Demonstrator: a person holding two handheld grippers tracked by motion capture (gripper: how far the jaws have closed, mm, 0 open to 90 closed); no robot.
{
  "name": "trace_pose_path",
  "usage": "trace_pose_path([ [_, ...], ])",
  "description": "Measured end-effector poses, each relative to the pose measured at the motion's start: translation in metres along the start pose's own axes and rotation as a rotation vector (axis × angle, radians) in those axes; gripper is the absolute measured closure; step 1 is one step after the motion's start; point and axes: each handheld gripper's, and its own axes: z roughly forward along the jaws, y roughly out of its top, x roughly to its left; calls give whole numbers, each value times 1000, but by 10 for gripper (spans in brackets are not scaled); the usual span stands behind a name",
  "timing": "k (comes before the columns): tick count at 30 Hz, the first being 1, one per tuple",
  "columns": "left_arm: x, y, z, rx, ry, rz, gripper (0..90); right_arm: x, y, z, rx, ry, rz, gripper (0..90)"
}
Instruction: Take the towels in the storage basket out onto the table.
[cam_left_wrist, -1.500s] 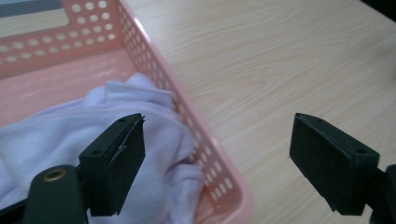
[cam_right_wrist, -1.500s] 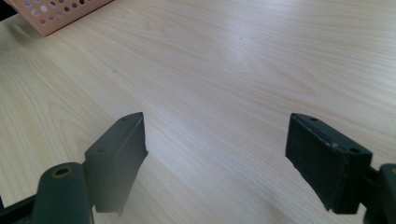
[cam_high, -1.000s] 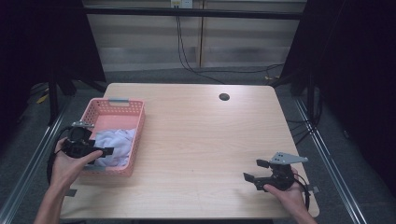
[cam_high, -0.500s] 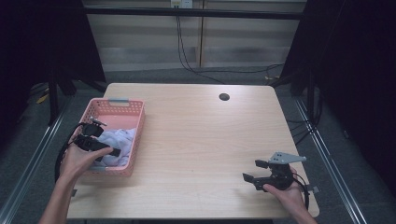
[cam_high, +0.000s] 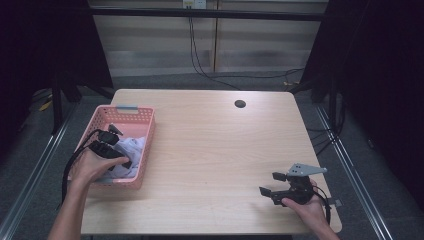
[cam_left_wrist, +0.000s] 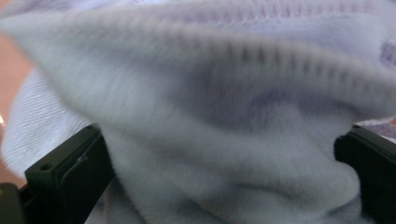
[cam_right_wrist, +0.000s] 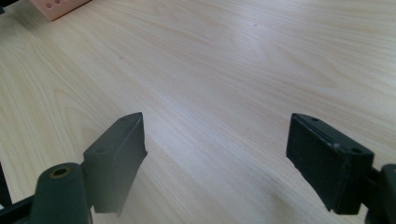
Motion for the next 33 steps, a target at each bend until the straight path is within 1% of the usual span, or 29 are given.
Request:
trace_pose_path([
  [1,-2,1,2,9,3,-2,0,0,0,0,2,-2,1,194],
  [2,-2,3,3,22,6,12,0,0,0,0,3,-1,1,194],
  [4,-5,4,5,26,11,10,0,0,0,0,2,1,1,194],
  [5,-7,4,7,38,22,18,0,1,0,0,2,0,2,194],
  [6,-8,4,8,42,29,17,0,1,0,0,2,1,2,194],
  [7,-9,6,9,58,37,25,1,1,0,0,3,1,3,194],
  [8,-9,6,9,58,37,25,10,1,0,0,3,1,3,194],
  [9,-11,9,9,79,45,15,28,1,0,-1,4,1,2,194],
  [10,-11,11,9,89,45,4,45,1,0,-1,5,0,0,194],
  [12,-11,11,8,89,43,-6,85,1,0,-1,4,2,0,194],
  [14,-11,11,7,91,38,-1,125,1,0,-1,4,3,1,194],
  [15,-8,11,5,80,37,-6,160,1,0,0,9,2,0,194],
  [16,-8,11,5,80,37,-6,167,0,0,0,10,1,2,194],
  [18,-7,10,4,59,36,-13,177,1,0,0,10,2,8,194],
  [19,-2,8,1,37,25,-33,242,0,0,0,12,3,4,194],
  [20,0,7,0,31,12,-38,253,0,0,0,12,5,1,194],
  [21,1,7,-1,26,8,-50,285,-1,0,1,13,5,2,194],
  [22,2,7,-2,29,5,-44,312,0,0,1,17,2,4,194],
  [24,2,8,-3,32,9,-34,328,0,1,1,15,-1,0,194],
  [25,2,8,-3,30,4,-40,342,0,1,0,11,1,-2,194],
  [26,4,7,-4,31,2,-37,351,0,1,0,11,0,-3,194],
  [27,4,6,-5,13,-3,-51,364,0,1,1,12,-2,0,192],
  [28,5,4,-6,5,-9,-52,375,-1,1,1,14,-3,3,190],
  [29,6,3,-6,-13,-16,-66,390,-1,1,1,15,-5,4,190],
  [31,9,1,-8,-16,-42,-75,410,-1,1,1,11,-6,-1,190],
  [33,11,1,-10,-19,-52,-75,419,-1,1,1,13,-10,6,188],
])
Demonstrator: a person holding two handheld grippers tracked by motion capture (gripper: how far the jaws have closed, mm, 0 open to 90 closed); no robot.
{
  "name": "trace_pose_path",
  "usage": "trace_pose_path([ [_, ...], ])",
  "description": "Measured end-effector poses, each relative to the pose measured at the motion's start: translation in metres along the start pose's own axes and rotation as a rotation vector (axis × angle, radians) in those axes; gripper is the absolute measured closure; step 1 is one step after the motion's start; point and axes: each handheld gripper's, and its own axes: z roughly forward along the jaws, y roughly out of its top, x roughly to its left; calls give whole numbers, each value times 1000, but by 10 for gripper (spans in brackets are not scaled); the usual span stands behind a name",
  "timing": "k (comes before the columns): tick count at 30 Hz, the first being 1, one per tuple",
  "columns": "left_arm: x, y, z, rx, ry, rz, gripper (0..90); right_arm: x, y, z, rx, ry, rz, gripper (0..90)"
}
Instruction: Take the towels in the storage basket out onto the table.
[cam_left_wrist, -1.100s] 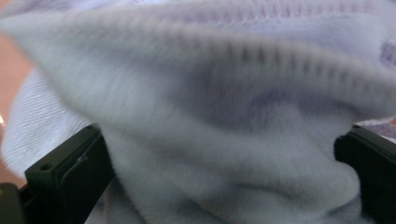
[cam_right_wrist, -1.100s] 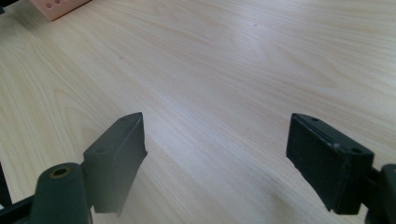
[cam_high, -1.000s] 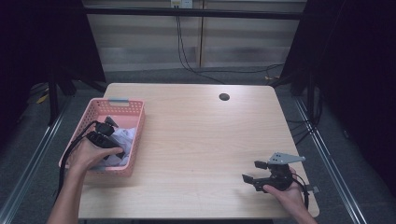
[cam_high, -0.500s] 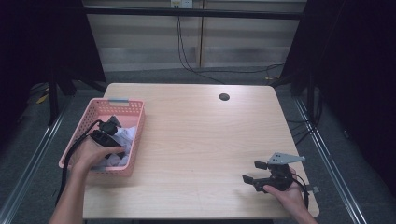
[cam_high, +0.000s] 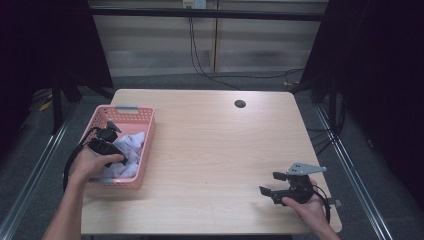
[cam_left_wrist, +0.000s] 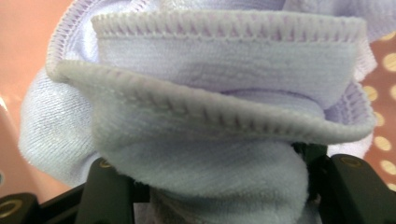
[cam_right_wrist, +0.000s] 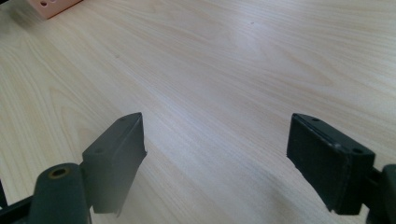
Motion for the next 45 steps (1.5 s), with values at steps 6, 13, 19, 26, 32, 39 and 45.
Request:
trace_pose_path([
  [6,3,-7,-6,-43,-22,-6,426,-1,0,0,-5,6,3,187],
  [13,16,-17,-24,-154,-118,-71,421,0,1,0,-4,8,8,189],
  [19,22,-21,-40,-218,-146,-72,419,0,1,0,-6,7,14,189],
  [26,25,-26,-54,-318,-174,-83,414,-1,1,-1,-9,8,14,189],
  [32,25,-24,-67,-361,-187,-78,412,-1,1,-1,-9,9,12,190],
  [39,20,-25,-82,-435,-199,-68,412,-2,1,-2,-16,11,19,190],
  [45,10,-27,-97,-494,-184,-49,412,-3,1,-4,-26,10,24,191],
])
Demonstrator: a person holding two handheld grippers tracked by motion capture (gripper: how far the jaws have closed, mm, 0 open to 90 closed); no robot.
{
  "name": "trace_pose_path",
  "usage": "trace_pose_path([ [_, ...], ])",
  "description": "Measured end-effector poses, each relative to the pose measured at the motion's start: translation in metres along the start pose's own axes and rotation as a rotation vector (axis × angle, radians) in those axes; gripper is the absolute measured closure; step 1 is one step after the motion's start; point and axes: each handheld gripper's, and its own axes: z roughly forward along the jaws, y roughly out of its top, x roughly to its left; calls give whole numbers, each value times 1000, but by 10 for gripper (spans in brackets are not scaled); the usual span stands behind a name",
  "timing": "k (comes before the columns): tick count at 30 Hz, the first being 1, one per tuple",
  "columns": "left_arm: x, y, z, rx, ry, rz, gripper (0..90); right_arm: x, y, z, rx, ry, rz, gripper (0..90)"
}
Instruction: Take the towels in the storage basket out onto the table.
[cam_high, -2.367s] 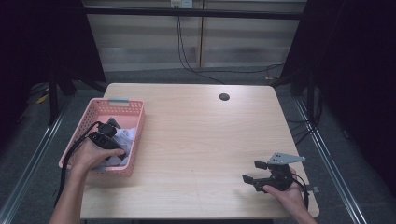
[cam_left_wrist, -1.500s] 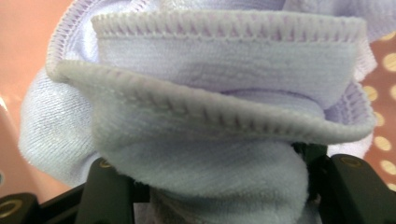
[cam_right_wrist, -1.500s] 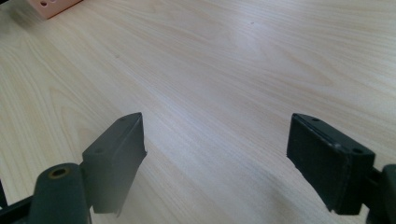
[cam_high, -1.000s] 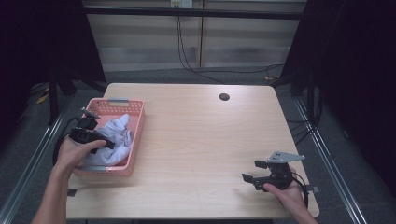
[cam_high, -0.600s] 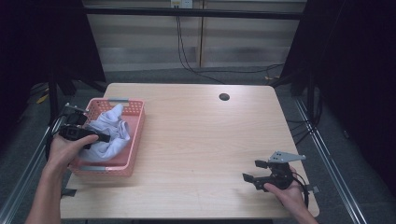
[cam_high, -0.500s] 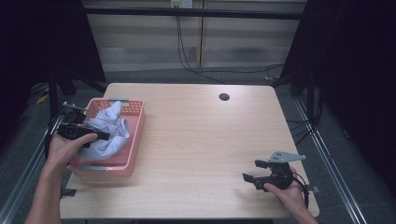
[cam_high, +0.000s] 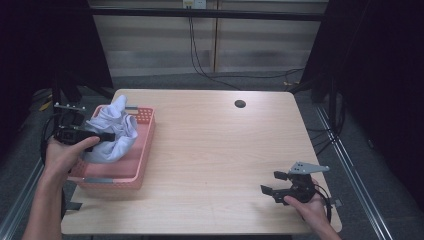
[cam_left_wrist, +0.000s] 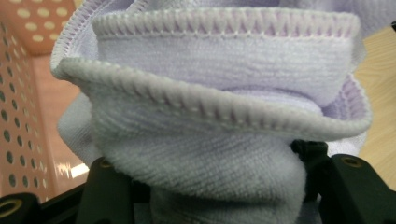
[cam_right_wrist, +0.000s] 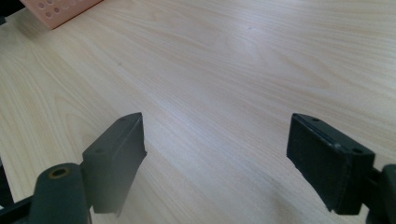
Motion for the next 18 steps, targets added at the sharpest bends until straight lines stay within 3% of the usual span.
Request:
trace_pose_path([
  [3,-11,2,-5,-42,10,12,412,-1,0,0,1,-1,2,200],
  [8,-26,-1,-9,-111,-16,15,412,1,0,-1,2,0,-8,217],
  [18,-45,8,-15,-138,-24,70,411,0,0,0,0,-1,-6,214],
])
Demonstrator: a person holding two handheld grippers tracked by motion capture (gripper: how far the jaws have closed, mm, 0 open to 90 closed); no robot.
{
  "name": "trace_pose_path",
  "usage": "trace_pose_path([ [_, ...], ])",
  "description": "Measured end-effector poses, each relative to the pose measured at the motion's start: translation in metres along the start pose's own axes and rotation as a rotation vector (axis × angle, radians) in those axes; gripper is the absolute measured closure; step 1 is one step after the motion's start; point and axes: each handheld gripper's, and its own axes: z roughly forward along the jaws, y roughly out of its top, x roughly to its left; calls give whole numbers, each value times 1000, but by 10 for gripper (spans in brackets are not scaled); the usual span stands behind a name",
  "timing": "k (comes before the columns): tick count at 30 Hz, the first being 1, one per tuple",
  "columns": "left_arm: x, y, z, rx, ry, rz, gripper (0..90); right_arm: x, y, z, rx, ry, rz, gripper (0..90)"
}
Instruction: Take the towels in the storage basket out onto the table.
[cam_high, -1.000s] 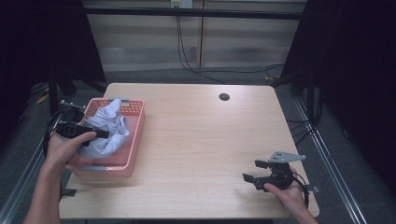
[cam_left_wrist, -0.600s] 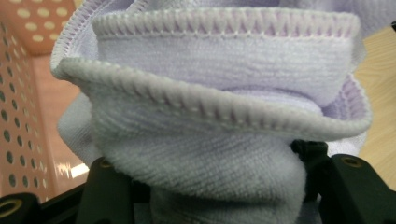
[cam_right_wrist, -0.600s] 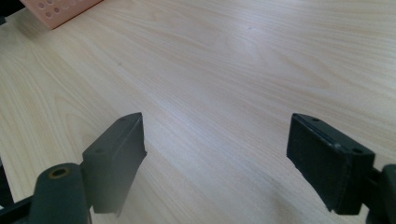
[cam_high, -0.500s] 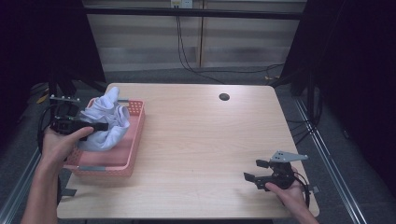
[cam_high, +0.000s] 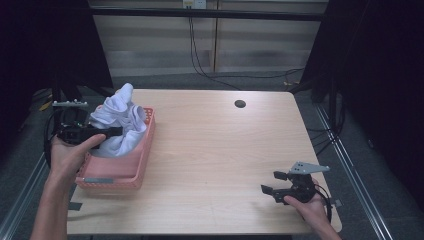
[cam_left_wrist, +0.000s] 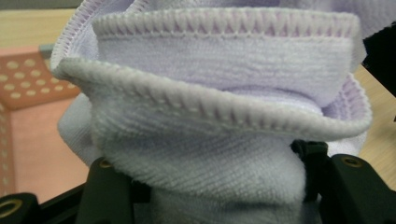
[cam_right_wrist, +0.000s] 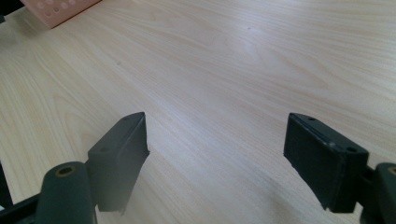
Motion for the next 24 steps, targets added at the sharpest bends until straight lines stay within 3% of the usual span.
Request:
trace_pose_path([
  [10,-32,7,23,33,-75,66,410,-1,0,-1,-2,-3,1,213],
  [11,-39,9,27,24,-124,73,410,-1,0,-1,-2,-3,3,213],
  [12,-45,11,32,23,-142,71,410,-1,0,-1,-2,-2,3,213],
  [14,-56,15,40,44,-130,108,410,-1,0,-1,-2,-4,7,212],
  [19,-85,21,67,86,-188,165,410,-3,0,-2,-7,0,9,209],
  [20,-85,21,67,86,-188,165,409,-3,0,-2,-7,0,9,209],
  [24,-114,22,94,157,-225,201,409,-4,0,-3,-11,-1,7,208],
])
